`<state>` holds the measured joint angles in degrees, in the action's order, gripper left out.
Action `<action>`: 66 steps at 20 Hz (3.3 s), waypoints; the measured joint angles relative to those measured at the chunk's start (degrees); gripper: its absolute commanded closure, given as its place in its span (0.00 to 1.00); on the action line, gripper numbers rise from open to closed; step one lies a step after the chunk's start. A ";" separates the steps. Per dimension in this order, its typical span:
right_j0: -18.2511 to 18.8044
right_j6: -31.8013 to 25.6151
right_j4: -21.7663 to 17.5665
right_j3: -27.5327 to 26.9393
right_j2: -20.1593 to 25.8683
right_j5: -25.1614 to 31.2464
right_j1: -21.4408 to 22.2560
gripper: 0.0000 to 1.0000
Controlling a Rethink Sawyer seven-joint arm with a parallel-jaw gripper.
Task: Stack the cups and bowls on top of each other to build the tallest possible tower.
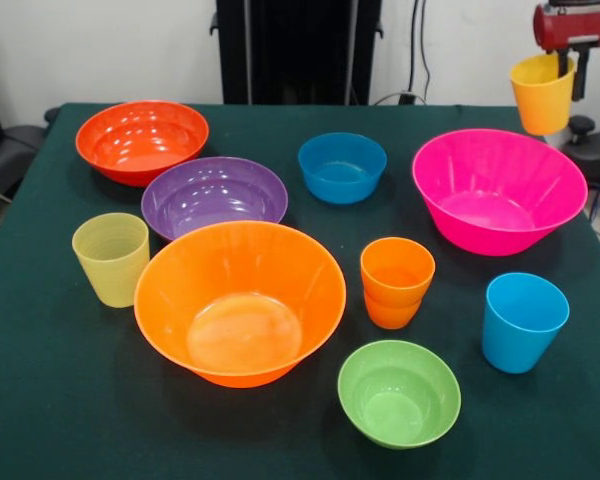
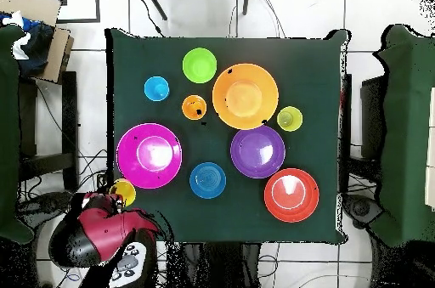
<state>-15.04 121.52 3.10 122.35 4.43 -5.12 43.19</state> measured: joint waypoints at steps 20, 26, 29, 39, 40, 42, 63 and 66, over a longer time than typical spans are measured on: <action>-2.40 0.00 0.01 -0.02 -1.54 -0.24 -1.02 1.00; -2.27 0.00 0.02 -0.09 -2.09 -2.22 -3.32 1.00; -2.23 0.00 0.02 -0.09 -2.53 -2.90 -4.22 1.00; -2.08 0.00 0.01 -0.07 -3.81 -2.53 -1.78 1.00; -2.14 0.00 0.01 -0.07 -3.98 -2.16 -0.97 1.00; -2.56 0.00 0.22 -0.08 -4.46 -1.34 0.23 1.00; -16.39 0.44 7.48 -5.48 -12.29 13.88 4.84 1.00; -17.68 0.69 8.11 -5.48 -13.04 13.89 5.12 1.00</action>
<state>-32.72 122.21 11.21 116.87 -8.62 8.77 48.31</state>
